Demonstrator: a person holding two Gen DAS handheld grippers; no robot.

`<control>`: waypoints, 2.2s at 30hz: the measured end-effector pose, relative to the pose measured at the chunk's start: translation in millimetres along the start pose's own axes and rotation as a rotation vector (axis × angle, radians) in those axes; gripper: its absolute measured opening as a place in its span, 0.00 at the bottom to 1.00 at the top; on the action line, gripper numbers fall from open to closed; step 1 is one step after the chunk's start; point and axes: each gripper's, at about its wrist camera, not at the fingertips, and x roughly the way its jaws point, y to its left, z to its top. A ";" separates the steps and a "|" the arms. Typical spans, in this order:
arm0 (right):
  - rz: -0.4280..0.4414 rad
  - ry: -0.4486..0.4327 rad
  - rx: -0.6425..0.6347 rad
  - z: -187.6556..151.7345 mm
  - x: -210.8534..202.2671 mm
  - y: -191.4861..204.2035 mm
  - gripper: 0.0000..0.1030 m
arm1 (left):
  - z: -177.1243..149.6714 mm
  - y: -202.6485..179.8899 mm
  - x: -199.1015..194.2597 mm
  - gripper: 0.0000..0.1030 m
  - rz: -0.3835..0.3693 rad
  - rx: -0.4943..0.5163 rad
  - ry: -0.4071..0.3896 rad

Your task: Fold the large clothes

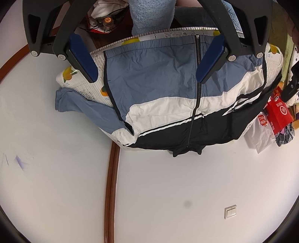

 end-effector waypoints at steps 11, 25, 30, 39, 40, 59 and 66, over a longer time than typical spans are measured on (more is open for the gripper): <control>-0.020 -0.014 -0.007 -2.5 -0.9 2.4 1.00 | 0.8 5.0 -5.9 1.00 -0.019 -0.001 -0.016; 0.008 -0.001 -0.027 -5.3 3.9 7.6 1.00 | 1.5 11.2 -4.4 1.00 -0.048 -0.027 0.006; 0.021 0.015 -0.029 -3.6 9.5 10.7 1.00 | 1.8 13.8 1.5 1.00 -0.054 -0.030 0.022; 0.008 0.022 -0.022 3.2 17.8 10.6 1.00 | 5.2 25.5 14.5 1.00 -0.045 -0.032 0.043; 0.006 0.020 -0.019 5.0 18.5 10.3 1.00 | 5.6 26.8 15.7 1.00 -0.043 -0.029 0.043; 0.022 0.080 0.007 22.5 76.1 14.7 1.00 | 5.6 63.4 97.8 1.00 0.019 -0.078 0.156; 0.007 0.110 -0.045 30.4 121.1 27.7 0.98 | -1.2 89.3 145.4 0.99 0.064 -0.101 0.240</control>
